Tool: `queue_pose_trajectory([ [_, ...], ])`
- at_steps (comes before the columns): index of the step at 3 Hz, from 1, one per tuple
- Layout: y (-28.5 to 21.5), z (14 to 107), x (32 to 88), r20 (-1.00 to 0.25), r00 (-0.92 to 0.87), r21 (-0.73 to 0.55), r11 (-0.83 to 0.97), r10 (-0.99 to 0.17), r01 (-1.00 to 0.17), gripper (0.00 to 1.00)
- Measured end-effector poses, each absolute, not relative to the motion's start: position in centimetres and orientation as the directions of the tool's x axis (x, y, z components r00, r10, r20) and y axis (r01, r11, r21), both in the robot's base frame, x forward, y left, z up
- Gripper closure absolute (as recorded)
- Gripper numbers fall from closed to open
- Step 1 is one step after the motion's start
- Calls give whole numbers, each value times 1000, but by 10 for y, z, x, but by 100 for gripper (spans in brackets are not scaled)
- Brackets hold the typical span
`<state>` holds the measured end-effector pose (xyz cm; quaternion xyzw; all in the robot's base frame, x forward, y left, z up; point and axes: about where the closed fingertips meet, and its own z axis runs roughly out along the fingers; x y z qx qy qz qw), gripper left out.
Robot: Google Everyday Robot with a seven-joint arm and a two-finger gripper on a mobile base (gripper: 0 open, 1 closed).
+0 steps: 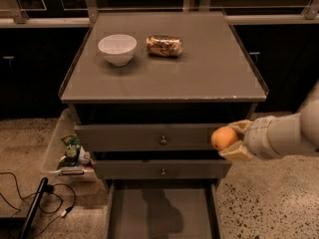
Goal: Place orange into bottom drawer
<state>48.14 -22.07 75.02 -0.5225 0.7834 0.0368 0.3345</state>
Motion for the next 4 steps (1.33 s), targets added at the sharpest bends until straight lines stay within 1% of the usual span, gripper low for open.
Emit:
queue_pose_trajectory([
  [1,-198,666,478,-534,-303,-201,466,-790,-861,100],
  [2,-185,576,462,-510,-369,-141,499,-777,-855,100],
  [4,-170,461,452,-532,-436,-83,557,-726,-826,100],
])
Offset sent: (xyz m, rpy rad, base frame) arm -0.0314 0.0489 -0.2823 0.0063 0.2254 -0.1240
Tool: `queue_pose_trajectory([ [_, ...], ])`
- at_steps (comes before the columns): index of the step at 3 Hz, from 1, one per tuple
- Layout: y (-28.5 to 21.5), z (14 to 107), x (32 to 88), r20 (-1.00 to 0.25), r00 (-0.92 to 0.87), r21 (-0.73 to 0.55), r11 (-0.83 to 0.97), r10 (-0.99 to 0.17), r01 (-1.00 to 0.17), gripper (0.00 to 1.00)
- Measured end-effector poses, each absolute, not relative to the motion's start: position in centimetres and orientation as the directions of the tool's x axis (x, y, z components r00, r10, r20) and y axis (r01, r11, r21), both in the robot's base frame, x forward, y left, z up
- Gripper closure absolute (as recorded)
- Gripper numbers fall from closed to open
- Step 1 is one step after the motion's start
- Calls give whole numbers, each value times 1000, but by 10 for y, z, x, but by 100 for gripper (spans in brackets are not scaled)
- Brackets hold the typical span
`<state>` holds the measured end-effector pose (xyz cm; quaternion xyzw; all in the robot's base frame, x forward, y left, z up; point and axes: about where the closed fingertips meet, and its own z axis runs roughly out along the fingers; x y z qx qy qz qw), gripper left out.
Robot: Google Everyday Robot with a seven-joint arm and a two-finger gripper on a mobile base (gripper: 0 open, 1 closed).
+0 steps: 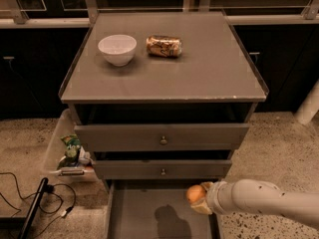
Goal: Place orange into bottom drawer
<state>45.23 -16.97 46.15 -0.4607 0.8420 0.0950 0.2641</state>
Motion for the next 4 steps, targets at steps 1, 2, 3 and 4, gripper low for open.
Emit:
queue_pose_trajectory([
  [1,-168,454,451,-536,-442,-74,561,-719,-824,100],
  [2,-169,452,450,-536,-432,-86,556,-725,-827,100],
  [3,-184,416,461,-523,-382,-128,513,-762,-849,100],
  [4,-188,367,469,-560,-339,-107,472,-756,-875,100],
])
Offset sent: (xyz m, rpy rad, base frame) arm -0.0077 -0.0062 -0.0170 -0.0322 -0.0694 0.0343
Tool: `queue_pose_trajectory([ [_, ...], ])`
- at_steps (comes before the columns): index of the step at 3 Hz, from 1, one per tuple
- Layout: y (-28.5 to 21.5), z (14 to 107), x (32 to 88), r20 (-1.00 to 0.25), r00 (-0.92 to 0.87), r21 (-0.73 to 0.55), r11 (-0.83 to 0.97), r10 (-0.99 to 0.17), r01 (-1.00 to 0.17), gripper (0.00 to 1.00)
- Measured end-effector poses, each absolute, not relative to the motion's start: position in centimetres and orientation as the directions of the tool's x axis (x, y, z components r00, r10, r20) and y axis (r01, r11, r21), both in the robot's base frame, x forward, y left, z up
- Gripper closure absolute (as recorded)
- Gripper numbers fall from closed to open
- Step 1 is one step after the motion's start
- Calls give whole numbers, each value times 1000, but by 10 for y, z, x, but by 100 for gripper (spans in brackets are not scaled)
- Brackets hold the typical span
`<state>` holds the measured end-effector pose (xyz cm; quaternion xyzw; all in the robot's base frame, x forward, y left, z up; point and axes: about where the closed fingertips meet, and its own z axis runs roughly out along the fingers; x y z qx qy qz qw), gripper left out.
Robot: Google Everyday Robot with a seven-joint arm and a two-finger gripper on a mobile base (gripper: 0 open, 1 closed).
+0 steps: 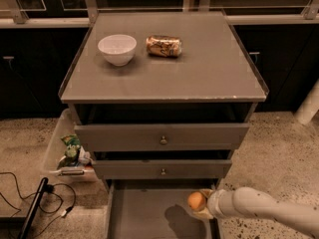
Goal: Place orange into bottom drawer
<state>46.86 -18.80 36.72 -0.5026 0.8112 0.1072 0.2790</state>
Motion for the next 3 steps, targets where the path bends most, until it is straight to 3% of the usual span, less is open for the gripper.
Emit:
queue_pose_trajectory([
  [2,-214,296,494,-685,-266,-24,385,-679,-922,100],
  [3,-214,296,494,-685,-267,-25,387,-678,-922,100],
])
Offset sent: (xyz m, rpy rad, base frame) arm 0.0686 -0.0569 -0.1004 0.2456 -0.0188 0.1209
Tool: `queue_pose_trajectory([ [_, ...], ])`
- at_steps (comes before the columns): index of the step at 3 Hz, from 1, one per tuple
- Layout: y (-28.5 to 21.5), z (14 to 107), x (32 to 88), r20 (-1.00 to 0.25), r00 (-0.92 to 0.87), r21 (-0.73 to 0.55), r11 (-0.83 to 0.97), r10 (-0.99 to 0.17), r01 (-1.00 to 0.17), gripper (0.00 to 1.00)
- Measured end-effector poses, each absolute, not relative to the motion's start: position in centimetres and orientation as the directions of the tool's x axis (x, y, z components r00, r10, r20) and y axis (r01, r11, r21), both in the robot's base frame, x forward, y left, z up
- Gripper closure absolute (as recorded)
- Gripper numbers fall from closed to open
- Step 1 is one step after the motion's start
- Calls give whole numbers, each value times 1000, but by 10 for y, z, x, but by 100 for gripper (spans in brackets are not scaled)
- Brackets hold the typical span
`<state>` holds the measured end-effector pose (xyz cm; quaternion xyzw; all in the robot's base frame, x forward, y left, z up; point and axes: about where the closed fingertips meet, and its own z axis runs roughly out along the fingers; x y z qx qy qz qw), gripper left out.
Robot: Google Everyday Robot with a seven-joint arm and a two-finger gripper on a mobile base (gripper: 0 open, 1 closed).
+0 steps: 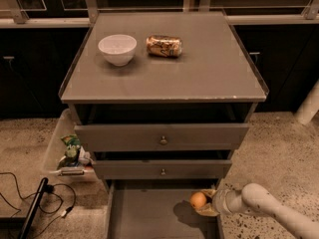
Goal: Place orange into bottom drawer
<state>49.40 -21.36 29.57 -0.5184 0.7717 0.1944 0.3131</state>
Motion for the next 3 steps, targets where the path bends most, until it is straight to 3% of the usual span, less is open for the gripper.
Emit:
queue_pose_trajectory([
  [3,-184,220,518,-653,-306,49,365,-692,-930,100],
])
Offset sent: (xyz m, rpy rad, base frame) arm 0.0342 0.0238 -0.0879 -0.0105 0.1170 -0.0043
